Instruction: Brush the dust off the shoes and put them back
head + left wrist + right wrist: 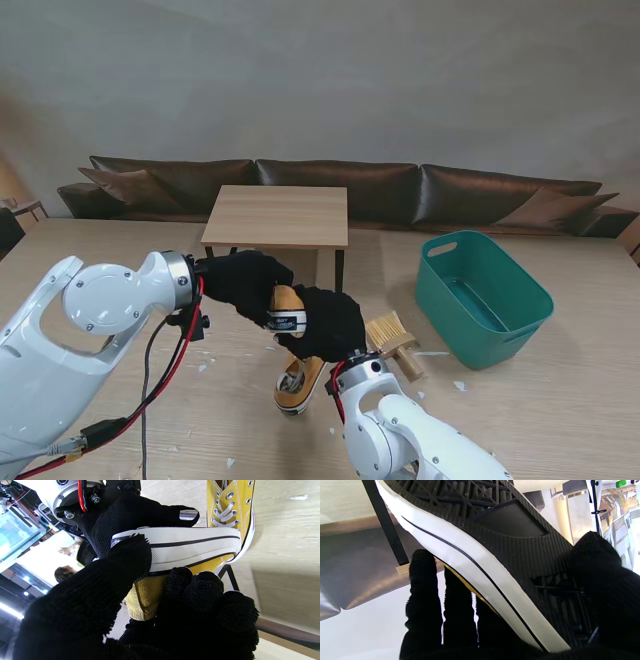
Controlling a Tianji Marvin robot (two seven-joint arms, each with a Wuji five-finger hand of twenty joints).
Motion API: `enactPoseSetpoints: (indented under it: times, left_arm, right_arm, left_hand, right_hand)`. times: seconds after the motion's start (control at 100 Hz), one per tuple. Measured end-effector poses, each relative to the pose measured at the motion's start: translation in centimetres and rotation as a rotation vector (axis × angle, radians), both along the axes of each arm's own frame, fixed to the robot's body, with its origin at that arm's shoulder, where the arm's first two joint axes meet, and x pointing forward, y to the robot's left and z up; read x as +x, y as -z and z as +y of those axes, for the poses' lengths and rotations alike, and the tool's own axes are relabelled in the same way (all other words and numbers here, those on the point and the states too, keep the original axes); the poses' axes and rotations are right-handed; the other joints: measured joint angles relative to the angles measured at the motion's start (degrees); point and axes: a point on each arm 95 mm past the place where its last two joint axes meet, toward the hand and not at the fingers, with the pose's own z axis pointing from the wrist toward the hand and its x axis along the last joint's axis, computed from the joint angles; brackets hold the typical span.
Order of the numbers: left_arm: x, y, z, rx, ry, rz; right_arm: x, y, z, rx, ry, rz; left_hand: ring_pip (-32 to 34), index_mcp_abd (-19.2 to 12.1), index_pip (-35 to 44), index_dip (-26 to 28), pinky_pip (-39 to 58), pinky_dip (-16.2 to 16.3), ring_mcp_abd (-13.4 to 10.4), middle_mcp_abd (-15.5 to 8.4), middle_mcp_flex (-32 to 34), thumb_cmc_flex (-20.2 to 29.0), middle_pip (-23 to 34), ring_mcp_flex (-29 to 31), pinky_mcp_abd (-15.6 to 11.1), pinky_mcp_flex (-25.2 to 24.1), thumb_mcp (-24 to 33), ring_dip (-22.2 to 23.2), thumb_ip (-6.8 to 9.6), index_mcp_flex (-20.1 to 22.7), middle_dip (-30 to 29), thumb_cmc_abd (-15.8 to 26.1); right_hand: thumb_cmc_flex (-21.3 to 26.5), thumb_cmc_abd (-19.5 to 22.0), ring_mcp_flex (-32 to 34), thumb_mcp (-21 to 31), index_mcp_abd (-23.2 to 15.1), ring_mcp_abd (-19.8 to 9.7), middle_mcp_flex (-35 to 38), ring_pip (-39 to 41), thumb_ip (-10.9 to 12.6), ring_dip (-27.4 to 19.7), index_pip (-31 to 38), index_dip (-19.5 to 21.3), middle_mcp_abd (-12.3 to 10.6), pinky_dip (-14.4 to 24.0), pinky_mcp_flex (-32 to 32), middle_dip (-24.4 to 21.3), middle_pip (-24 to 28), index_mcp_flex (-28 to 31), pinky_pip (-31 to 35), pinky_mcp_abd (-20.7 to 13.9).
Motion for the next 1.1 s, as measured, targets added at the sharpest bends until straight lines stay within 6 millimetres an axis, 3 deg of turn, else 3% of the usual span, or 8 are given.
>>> enactPoseSetpoints:
  times: [0.16, 0.4, 0.46, 0.52, 0.57, 0.72, 0.87, 1.1]
  left_arm:
    - [-0.1, -0.4, 0.2, -0.01, -0.015, -0.037]
    - [-0.5, -1.1, 0.7, -0.044, -0.052, -0.079]
    - [-0.7, -1.2, 0.9, -0.058, -0.07, -0.099]
    - [-0.9, -1.3, 1.2, -0.075, -0.09, -0.118]
    - [-1.2, -1.6, 1.4, -0.085, -0.108, -0.146]
    - [-2.2, -2.0, 2.3, -0.092, -0.16, -0.242]
    - [-3.1, -2.0, 3.1, -0.103, -0.205, -0.272]
    - [-4.1, -1.0, 4.5, -0.065, -0.266, -0.286]
  right_arm:
    - [0.3, -0.5, 0.4, 0.001, 0.002, -0.01]
    - [0.5, -1.5, 0.9, 0.004, -0.007, -0.034]
    - [0.5, -1.8, 0.9, 0.009, -0.005, -0.04]
    - [0.5, -2.1, 0.9, 0.017, -0.006, -0.044]
    - [0.5, -2.4, 0.9, 0.027, -0.006, -0.046]
    - [0.2, -3.0, 0.9, 0.064, -0.011, -0.043]
    - [-0.1, -3.5, 1.2, 0.088, -0.02, -0.04]
    - [0.0, -4.0, 1.2, 0.137, -0.005, -0.01]
  left_hand:
    - [0.0, 0.6, -3.0, 0.0, 0.0, 0.0, 0.1, 0.1, -0.7, 0.0, -0.7, -1.5, 0.0, -1.5, -0.3, 0.0, -0.05, 0.0, 0.2, -0.1]
    - [-6.8, 0.2, -4.6, -6.3, -5.1, -0.3, 0.1, 0.8, -4.8, 2.9, -5.8, -7.1, -0.5, -7.7, -9.1, -3.4, -0.16, 0.0, -4.1, 0.0]
    - [-10.3, -1.0, -5.7, -9.4, -7.3, -0.7, 0.2, 1.1, -8.5, 2.9, -8.5, -9.9, -1.3, -10.6, -11.5, -5.2, -0.16, 0.1, -9.3, 0.0]
    - [-16.2, -1.9, -10.8, -13.0, -11.7, -0.8, 1.0, 1.5, -12.8, 2.9, -10.4, -13.4, -1.5, -14.3, -14.0, -7.9, -0.17, 0.5, -21.8, 0.5]
    - [-20.9, -2.5, -18.4, -16.7, -16.4, -1.0, 1.7, 1.7, -15.4, 2.9, -13.2, -16.2, -1.5, -17.6, -15.4, -10.3, -0.18, 0.3, -31.2, 1.1]
    - [-36.7, -2.1, -43.7, -31.5, -34.5, -7.1, 3.7, 2.1, -23.8, -4.0, -21.1, -26.7, -1.4, -28.3, -14.3, -20.6, -0.15, -0.9, -45.3, 9.5]
    - [-47.1, -2.8, -51.4, -37.8, -47.7, -12.0, 4.0, 2.3, -32.4, -7.2, -24.8, -36.0, -3.1, -34.1, -15.6, -29.0, 0.0, -6.4, -52.7, 14.5]
    - [-51.9, -3.5, -55.3, -43.1, -58.5, -13.8, 2.2, 1.4, -38.7, -8.9, -26.7, -41.1, -5.6, -36.6, -16.6, -33.1, 0.45, -12.2, -57.0, 17.9]
  right_hand:
    - [0.7, -0.6, 5.2, 0.0, -0.4, 0.0, 6.6, -0.1, -2.1, 0.0, 1.7, -3.7, 0.0, -2.6, 0.0, 0.8, -4.0, 4.5, 12.8, -0.7]
    - [1.6, -3.4, 10.1, 0.1, -0.3, 0.0, 12.0, -0.2, -2.3, 1.2, 1.7, -0.1, 0.0, -2.9, 0.1, 2.6, -6.1, 8.7, 16.5, -3.5]
    - [1.7, -4.5, 10.8, 0.2, -0.4, 0.0, 12.9, -0.2, -2.3, 1.5, 1.7, 1.4, 0.0, -4.0, 0.1, 3.3, -6.2, 9.5, 16.5, -3.9]
    - [1.7, -5.6, 12.4, 0.9, -0.3, 0.0, 14.3, -0.2, -2.9, 2.6, 1.7, 3.0, 0.0, -4.1, 0.1, 4.1, -6.2, 10.8, 16.8, -4.0]
    - [1.7, -6.1, 13.3, 0.9, -0.3, 0.0, 15.6, 0.5, -3.2, 4.0, 1.7, 4.3, 0.1, -4.1, 0.2, 4.8, -6.2, 11.7, 17.8, -4.0]
    - [1.7, -6.1, 17.4, 0.8, 1.4, -0.4, 19.0, 4.5, -4.6, 6.8, 1.7, 6.5, 1.1, -4.5, 4.0, 7.4, -4.1, 14.8, 19.9, -4.0]
    - [1.7, -6.1, 18.6, 0.7, 1.5, -0.7, 20.0, 5.3, -4.6, 7.5, 1.7, 7.3, 1.2, -5.6, 5.1, 8.1, -3.9, 15.4, 19.9, -4.0]
    - [1.7, -6.9, 19.2, 0.7, 1.6, -0.8, 20.5, 5.8, -4.6, 8.3, 1.7, 7.5, 1.4, -5.8, 5.6, 8.7, -3.4, 16.1, 19.9, -4.0]
